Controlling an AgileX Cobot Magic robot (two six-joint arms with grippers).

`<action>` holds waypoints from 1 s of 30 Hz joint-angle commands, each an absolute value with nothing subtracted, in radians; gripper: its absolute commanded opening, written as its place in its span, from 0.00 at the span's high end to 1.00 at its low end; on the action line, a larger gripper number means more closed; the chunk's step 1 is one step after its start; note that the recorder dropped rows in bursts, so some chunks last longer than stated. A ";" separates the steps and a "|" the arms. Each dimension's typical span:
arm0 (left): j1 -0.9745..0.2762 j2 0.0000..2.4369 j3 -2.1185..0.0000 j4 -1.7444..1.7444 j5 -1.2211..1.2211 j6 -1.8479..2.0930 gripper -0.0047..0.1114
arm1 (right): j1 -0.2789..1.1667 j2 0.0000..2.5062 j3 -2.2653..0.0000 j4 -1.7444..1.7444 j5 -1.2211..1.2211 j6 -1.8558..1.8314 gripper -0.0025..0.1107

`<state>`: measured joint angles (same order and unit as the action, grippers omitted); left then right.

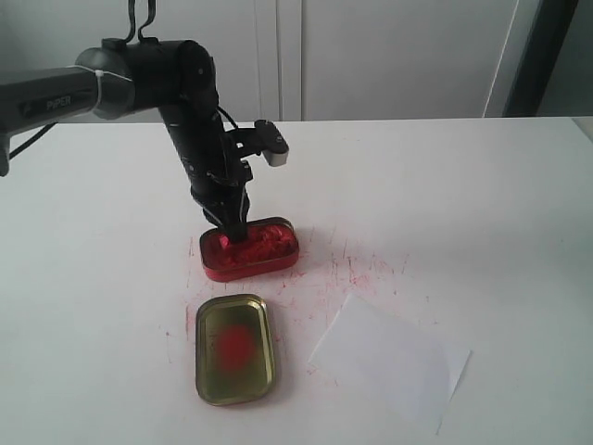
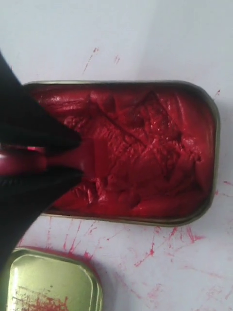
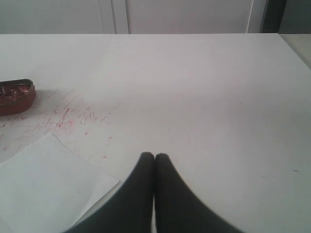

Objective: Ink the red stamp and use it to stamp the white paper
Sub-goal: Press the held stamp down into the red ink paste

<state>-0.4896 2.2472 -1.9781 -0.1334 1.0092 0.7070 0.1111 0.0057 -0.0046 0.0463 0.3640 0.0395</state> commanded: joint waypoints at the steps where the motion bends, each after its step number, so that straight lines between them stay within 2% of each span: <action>1: -0.490 2.244 -2.016 -0.139 1.023 0.714 0.96 | 0.105 0.000 0.000 0.045 0.349 0.041 0.98; 14: -0.490 2.277 -2.096 -0.103 1.137 0.714 0.96 | 0.105 0.000 0.000 0.045 0.349 0.041 0.98; 30: -0.507 2.337 -2.096 -0.098 1.084 0.714 0.96 | 0.105 0.000 0.000 0.045 0.349 0.041 0.98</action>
<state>-0.4983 2.3237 -2.0906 -0.0893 1.0786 0.7111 0.1111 0.0057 -0.0046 0.0463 0.3640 0.0395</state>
